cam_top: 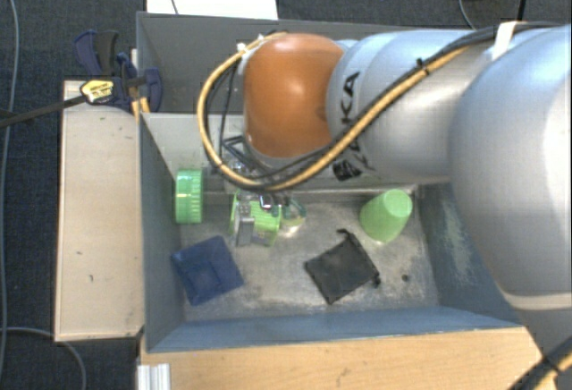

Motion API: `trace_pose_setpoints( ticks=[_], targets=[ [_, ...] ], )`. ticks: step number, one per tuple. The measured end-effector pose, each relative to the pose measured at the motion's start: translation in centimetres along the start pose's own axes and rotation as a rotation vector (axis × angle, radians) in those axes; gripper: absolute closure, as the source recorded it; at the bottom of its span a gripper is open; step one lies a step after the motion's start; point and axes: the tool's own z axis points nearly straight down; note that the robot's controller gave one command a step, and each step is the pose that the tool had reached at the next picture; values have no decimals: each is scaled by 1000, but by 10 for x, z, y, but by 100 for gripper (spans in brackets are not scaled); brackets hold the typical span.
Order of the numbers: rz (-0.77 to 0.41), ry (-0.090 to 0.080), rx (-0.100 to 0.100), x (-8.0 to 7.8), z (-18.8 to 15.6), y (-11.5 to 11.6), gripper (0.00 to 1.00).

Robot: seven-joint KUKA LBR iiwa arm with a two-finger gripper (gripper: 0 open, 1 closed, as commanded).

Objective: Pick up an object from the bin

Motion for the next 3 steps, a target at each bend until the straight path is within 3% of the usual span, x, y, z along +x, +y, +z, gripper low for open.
trace_pose_setpoints(
  ticks=[1, 2, 3],
  targets=[
    [6, -8, -2, -2, -5, -1, 0],
    [-311, -10, -1, 20, 44, 22, 0],
    [-389, -7, -2, 30, 47, 37, 0]
  ],
)
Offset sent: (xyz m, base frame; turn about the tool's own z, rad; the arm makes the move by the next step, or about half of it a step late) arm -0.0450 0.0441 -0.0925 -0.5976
